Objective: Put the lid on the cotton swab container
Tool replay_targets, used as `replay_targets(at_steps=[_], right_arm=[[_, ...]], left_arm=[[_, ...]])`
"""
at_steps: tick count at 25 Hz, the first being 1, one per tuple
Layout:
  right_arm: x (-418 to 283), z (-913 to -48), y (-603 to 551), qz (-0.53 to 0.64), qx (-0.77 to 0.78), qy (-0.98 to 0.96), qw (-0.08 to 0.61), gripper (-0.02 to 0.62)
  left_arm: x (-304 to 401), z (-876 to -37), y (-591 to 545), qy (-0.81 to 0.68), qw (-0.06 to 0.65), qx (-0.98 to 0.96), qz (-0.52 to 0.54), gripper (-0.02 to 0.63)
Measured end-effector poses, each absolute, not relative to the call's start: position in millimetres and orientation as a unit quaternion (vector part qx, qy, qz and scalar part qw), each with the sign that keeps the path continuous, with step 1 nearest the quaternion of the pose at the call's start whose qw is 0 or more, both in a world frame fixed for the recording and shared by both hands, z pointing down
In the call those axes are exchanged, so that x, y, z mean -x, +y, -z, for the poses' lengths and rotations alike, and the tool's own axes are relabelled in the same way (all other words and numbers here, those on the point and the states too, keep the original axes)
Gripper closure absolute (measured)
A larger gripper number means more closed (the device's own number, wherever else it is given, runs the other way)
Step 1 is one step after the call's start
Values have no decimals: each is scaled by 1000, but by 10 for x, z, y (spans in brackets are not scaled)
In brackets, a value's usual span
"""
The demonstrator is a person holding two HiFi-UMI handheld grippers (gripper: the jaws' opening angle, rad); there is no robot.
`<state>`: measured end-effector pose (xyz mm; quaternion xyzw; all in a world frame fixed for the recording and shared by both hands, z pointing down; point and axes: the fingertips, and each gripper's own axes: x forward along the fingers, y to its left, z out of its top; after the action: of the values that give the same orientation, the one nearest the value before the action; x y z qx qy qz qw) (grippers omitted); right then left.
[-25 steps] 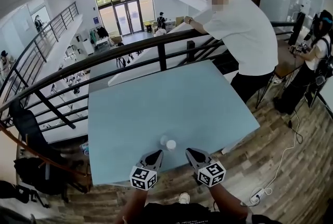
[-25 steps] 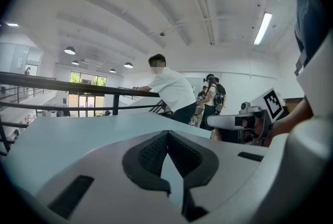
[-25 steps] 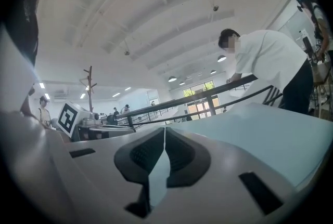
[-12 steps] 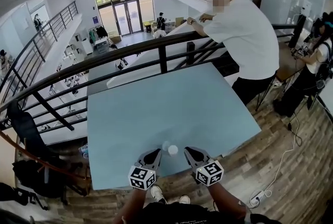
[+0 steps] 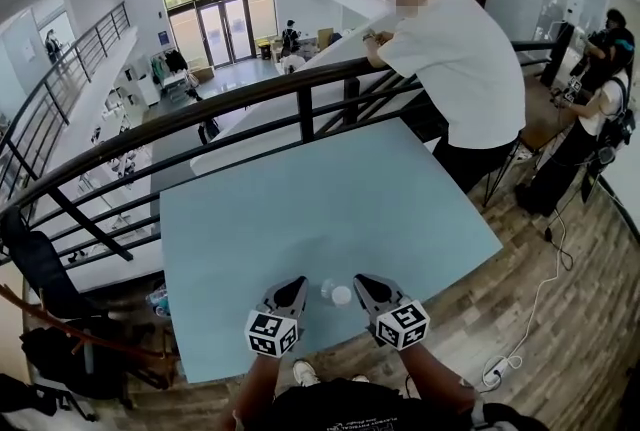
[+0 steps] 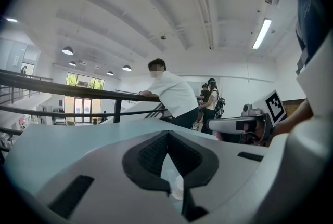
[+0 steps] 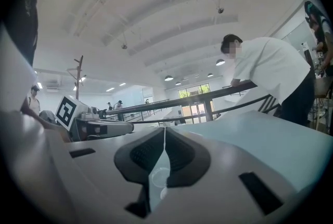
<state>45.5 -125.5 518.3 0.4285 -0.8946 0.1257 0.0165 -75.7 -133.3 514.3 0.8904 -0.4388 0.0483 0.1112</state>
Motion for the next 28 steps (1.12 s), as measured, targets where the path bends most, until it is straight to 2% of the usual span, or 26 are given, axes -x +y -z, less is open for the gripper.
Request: replay_targets(at_steps=[14, 28], right_arm=[[-276, -5401, -1291, -129, -481, -866, 39, 574], [-459, -5415, -1182, -123, -470, -872, 65, 574]], left_arm=[[1045, -5263, -1529, -403, 114, -907, -50, 594], [889, -5393, -1511, -411, 125, -901, -57, 594]])
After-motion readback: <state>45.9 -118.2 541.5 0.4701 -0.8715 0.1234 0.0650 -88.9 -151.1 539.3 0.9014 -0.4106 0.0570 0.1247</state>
